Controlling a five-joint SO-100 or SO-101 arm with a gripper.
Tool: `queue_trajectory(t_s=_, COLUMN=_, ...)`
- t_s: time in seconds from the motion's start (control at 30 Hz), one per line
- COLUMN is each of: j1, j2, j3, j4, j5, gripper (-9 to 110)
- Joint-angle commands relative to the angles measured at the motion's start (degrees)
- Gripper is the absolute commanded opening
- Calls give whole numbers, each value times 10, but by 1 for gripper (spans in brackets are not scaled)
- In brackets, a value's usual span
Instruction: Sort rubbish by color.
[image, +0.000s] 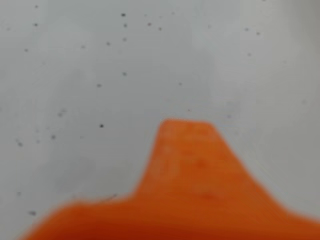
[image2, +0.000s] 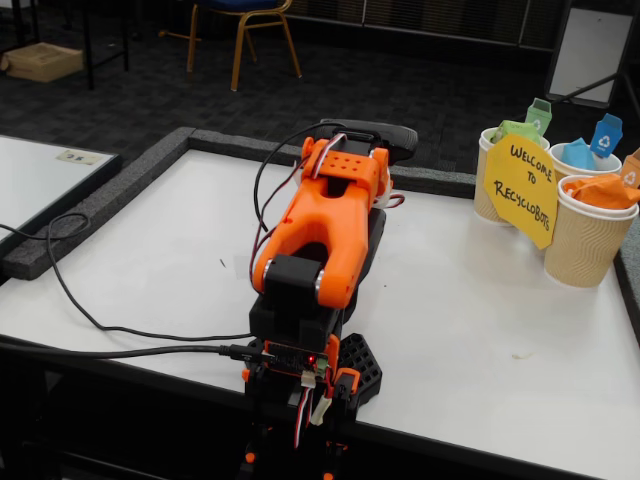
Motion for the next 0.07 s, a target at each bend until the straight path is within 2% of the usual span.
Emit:
queue_trajectory(t_s=0.0, j1=12, j2=19, j3=-28, j4=-1, j5=11, gripper=9)
queue_trajectory(t_s=0.03, j1=12, j2=19, j3=-28, j4=-1, j5=11, gripper=9)
